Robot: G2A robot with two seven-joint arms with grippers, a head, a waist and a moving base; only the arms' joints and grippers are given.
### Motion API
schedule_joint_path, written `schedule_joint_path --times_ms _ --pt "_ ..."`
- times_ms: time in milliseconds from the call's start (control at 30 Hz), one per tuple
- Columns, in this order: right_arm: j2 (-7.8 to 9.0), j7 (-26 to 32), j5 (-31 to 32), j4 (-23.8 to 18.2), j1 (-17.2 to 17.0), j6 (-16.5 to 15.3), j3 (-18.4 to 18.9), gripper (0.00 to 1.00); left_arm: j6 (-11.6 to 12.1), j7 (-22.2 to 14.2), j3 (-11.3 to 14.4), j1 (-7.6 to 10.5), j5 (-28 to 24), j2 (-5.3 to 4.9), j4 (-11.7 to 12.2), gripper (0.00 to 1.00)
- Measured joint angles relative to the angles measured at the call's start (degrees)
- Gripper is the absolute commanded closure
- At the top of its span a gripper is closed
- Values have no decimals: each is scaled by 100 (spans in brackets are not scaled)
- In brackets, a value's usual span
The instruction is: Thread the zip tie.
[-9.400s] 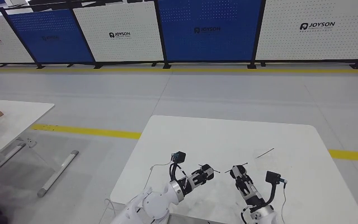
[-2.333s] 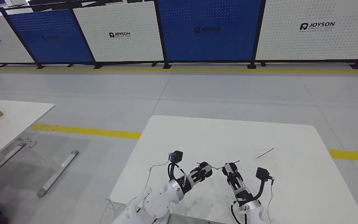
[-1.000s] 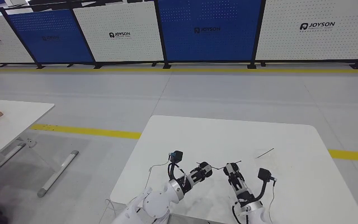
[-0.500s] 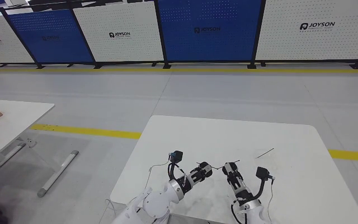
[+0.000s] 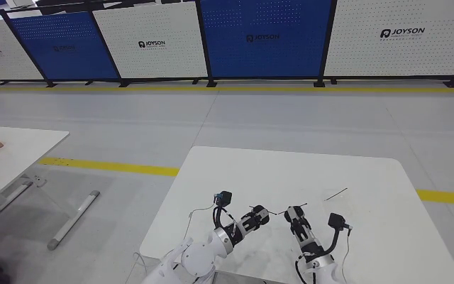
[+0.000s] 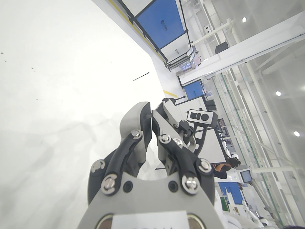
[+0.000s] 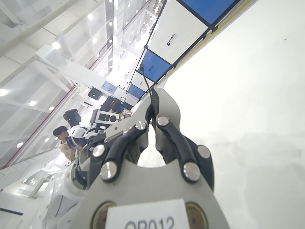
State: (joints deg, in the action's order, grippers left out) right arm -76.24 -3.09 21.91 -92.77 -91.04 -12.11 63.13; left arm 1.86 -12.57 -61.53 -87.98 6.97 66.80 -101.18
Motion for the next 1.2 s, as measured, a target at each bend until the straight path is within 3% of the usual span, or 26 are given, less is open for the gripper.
schedule_joint_path --times_ms 1000,1200 --pt "-63 148 -35 164 156 66 -122 100 0 1 0 0 -1 0 0 100" --pt "-68 61 -74 145 103 -29 -93 100 41 145 33 12 -365 35 63 100"
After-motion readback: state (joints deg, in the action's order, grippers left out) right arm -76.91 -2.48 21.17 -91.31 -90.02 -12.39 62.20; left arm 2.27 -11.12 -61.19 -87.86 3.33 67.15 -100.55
